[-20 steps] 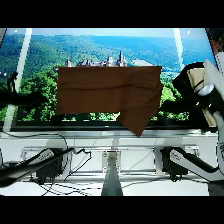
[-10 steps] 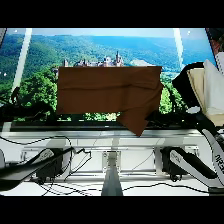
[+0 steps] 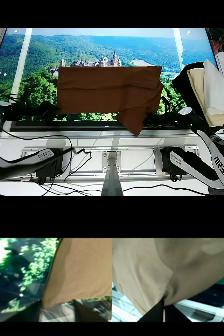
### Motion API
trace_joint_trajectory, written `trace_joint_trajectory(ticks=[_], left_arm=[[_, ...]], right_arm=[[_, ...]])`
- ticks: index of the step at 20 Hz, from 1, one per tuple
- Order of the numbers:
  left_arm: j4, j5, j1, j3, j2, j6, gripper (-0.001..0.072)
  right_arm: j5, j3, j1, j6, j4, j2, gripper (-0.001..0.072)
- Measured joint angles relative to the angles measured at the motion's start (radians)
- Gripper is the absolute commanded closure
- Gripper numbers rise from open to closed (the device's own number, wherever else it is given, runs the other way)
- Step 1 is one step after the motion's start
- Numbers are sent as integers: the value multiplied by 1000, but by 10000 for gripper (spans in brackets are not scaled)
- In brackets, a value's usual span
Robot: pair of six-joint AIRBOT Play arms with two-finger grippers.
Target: Fold the clothes and pants, and hang the long-sleeved shirts on hangers.
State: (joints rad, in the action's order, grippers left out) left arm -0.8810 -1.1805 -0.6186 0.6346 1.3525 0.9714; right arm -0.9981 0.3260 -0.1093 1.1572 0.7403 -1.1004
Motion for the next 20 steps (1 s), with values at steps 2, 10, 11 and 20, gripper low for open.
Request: trace_joint_trajectory(ticks=[2,10,11,20], left_arm=[[22,10,6,0,36,-34,667],[142,-72,13,67,77,-151,696],[200,-85,13,90,78,-161,697],[637,300,225,375,128,-185,698]], right_arm=[[9,4,5,0,-2,0,699],[-32,179,11,0,-29,0,699],[-30,213,11,0,-50,0,699],[373,556,37,74,-222,-155,700]])
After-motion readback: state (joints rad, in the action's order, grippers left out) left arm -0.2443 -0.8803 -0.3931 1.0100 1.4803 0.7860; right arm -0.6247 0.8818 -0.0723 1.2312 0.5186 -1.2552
